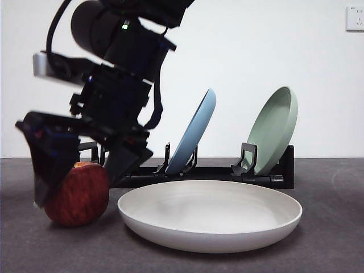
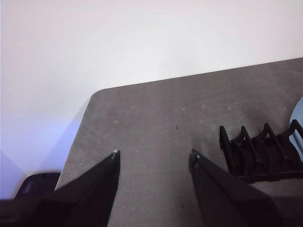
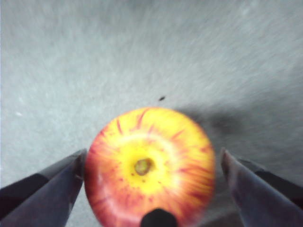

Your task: Take the yellow plate from the plate rack,put the plate on the table,take the apple from the table,put the apple in the plate

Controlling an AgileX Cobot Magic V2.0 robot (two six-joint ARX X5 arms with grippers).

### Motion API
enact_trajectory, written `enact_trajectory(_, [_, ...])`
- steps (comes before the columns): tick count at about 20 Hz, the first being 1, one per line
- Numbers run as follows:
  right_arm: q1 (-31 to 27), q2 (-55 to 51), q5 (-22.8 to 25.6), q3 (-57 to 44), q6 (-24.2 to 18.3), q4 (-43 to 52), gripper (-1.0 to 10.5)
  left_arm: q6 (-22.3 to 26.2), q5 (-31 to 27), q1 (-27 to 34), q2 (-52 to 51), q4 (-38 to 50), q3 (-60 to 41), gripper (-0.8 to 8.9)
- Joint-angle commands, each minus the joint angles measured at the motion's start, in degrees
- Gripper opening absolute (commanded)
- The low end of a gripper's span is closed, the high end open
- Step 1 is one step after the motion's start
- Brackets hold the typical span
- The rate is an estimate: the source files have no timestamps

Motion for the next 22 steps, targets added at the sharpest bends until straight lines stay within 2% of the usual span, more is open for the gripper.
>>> enact_trajectory(1, [0.26,1.31,-0.07,0.11,-0.48,0.24,3.6,-0.02,-0.13,0.2,-0.17,-0.24,-0.31,2.47])
enact_trajectory(3, [0.52,1.36,0.02,0.11,-0.48,0.39,0.8,-0.02,-0.13,0.2,-0.17,-0.76,-0.31,2.47])
enact_trajectory(4, [0.59,1.38,0.04,0.11,-0.48,0.39,-0.2,-0.02,-0.13,0.2,-0.17,-1.16,-0.31,2.47])
enact_trajectory(12, [0.98,-2.73,0.48,0.85,-0.46,0.22,-0.1,-0.7,0.79,0.2,-0.15,-2.25,-0.31,2.47])
enact_trajectory(16, [-0.02,-12.28,1.14,1.05,-0.44,-2.03,-0.1,-1.05,4.92,0.2,0.55,0.22,-0.31,2.47])
enact_trajectory(20, [-2.73,-23.5,1.88,1.05,-0.44,-10.05,-0.1,-1.05,9.03,0.2,2.47,3.1,-0.31,2.47])
enact_trajectory(22, [-4.92,-28.68,1.88,1.05,-0.44,-15.32,-0.1,-1.03,9.18,0.2,3.98,4.48,-0.31,2.47])
